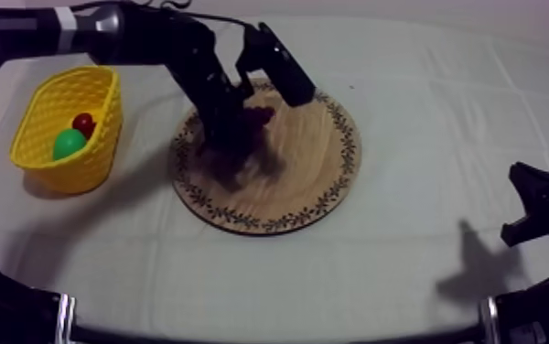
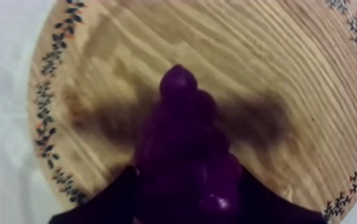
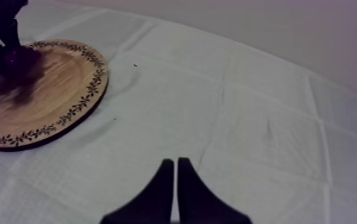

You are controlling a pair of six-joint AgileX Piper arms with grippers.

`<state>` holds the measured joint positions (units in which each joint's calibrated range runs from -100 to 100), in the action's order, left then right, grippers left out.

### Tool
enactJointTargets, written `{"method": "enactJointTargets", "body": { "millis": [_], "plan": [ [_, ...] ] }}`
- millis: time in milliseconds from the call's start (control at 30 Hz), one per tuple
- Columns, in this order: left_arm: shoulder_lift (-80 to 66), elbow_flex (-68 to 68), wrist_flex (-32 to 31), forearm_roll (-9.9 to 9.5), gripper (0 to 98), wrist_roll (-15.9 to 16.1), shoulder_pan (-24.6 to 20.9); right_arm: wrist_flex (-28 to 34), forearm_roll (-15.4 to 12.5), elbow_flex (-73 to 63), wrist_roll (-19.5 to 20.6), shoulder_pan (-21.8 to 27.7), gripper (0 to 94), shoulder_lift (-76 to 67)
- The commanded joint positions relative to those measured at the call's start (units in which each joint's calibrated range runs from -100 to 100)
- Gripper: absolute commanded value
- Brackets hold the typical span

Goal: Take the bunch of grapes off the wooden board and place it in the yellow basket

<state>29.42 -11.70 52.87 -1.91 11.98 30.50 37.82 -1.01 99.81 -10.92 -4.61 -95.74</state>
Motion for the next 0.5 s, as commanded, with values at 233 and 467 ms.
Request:
{"method": "enactJointTargets", "body": {
  "millis": [233,467],
  "plan": [
    [-13.8,-7.3,2.0,-0.41,40.9,0.0,-1.7,0.0,0.0,0.0,0.0,0.0,0.4,0.0],
    [-27.9,-17.2,7.8,-0.67,44.3,-2.0,-3.2,0.0,0.0,0.0,0.0,0.0,0.4,0.0]
  ]
}}
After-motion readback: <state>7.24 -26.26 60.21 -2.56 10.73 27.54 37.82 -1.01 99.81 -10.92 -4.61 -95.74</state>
